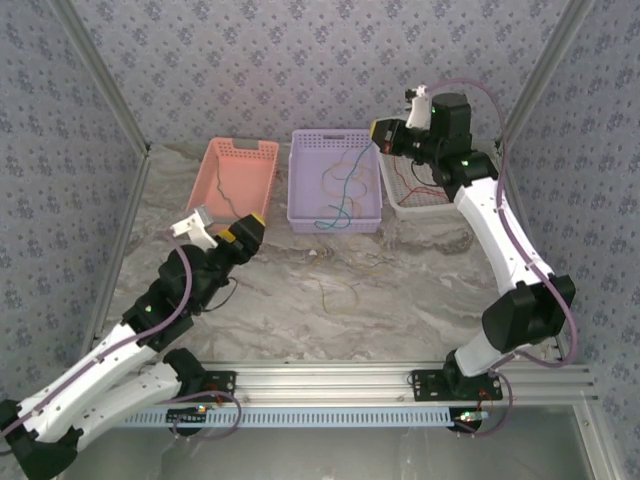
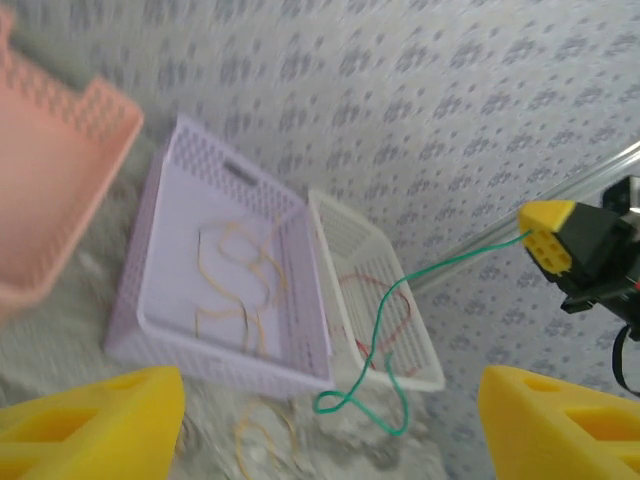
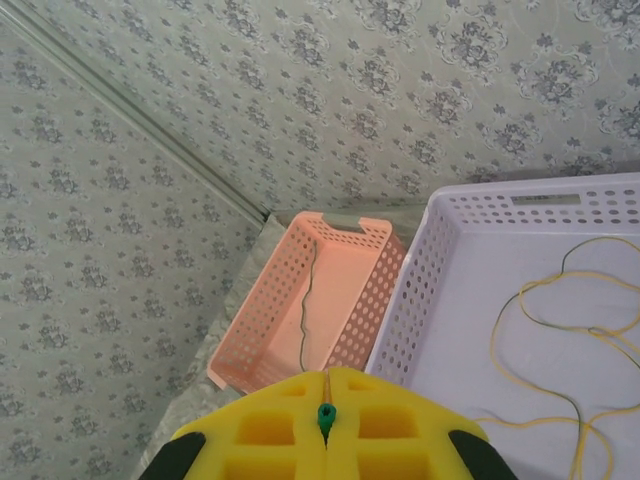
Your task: Untangle the cables
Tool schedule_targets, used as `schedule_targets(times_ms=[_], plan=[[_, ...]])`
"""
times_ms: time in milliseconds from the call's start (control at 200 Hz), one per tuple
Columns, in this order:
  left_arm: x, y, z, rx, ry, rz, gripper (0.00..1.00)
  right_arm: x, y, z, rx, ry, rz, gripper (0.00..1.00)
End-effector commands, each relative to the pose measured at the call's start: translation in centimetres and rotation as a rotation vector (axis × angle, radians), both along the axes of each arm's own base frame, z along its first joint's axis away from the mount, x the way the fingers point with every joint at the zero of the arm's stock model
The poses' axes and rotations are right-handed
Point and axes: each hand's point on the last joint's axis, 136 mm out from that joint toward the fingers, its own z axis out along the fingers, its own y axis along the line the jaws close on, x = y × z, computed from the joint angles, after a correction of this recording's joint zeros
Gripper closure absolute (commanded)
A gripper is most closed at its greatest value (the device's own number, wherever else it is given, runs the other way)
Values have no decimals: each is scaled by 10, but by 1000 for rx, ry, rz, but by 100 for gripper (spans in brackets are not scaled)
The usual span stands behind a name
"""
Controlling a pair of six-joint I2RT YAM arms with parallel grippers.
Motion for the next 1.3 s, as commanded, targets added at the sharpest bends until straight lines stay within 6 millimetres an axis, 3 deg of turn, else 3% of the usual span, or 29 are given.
schedule_targets(times_ms=[0, 90, 155, 245, 340, 415, 570, 794, 1014, 1294], plan=[[-5, -27, -24, -219, 223, -95, 22, -9, 1, 22, 24, -89, -34, 100], [3, -45, -26, -277, 278, -129, 23, -18, 7, 22, 11, -106, -31, 100], [9, -60, -15, -263, 267, -175, 28, -25, 14, 21, -3, -124, -20, 100], [15, -72, 3, -97, 217, -232, 41, -33, 23, 17, -28, -127, 2, 100], [22, -74, -4, 162, 239, -257, 54, -37, 30, 11, -52, -123, 11, 100], [26, -82, -12, 268, 245, -305, 52, -39, 34, 7, -55, -113, 20, 100], [34, -97, -21, 319, 275, -353, 46, -41, 43, 3, -57, -110, 34, 100], [44, -105, -52, 384, 357, -336, 51, -45, 49, -4, -66, -97, 33, 100], [53, -112, -65, 298, 354, -270, 44, -46, 55, -12, -53, -79, 26, 100], [59, -119, -90, 285, 398, -246, 51, -47, 57, -16, -43, -66, 15, 100]])
